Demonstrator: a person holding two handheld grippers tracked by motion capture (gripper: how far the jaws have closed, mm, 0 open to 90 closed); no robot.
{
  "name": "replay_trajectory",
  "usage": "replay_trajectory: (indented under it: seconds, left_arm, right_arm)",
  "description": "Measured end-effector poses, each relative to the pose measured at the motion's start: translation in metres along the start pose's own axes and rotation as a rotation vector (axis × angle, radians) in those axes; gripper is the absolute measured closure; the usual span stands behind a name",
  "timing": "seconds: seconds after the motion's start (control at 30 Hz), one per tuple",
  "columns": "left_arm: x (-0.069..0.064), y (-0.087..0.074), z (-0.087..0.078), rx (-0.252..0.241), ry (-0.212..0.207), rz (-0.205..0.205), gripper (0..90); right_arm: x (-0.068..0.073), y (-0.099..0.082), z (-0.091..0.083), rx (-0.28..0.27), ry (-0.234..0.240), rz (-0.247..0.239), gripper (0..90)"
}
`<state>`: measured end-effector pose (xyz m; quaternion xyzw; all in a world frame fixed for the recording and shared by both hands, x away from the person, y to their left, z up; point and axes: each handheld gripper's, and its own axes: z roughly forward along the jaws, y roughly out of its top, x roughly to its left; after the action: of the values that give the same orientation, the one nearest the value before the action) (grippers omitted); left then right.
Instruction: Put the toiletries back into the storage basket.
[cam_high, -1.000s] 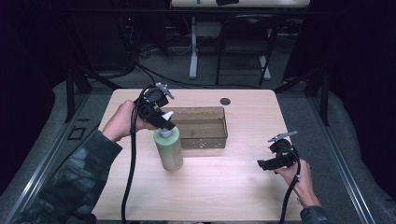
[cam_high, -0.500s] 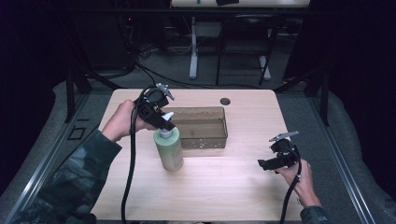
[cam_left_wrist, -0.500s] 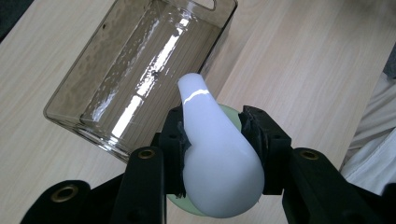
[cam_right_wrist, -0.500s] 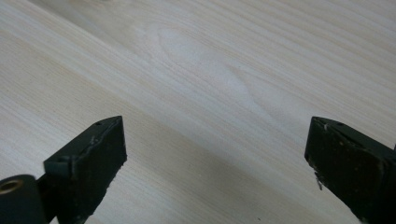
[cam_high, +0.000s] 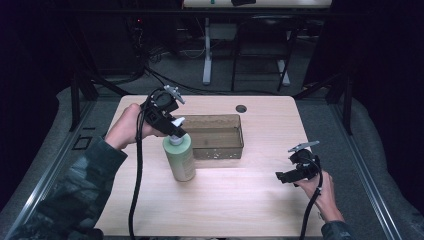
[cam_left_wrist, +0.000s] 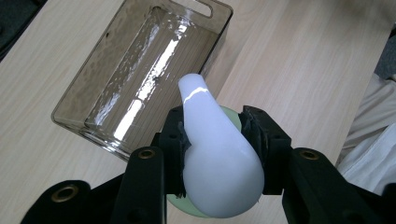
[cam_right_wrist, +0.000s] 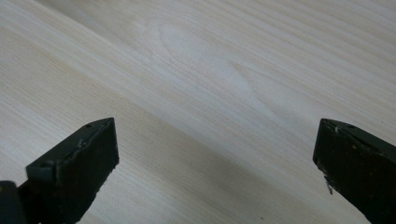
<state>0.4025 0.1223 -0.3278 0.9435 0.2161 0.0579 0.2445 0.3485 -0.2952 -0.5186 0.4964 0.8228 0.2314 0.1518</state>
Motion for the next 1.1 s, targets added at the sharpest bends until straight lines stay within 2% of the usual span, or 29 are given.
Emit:
replay_trajectory:
  seconds: [1.1]
  left_arm:
    - [-0.003, 0.012, -0.025, -0.014, 0.007, 0.035, 62.5]
  right_arm:
    - [-0.001, 0.0, 0.0, 0.006, -0.014, -0.005, 0.0]
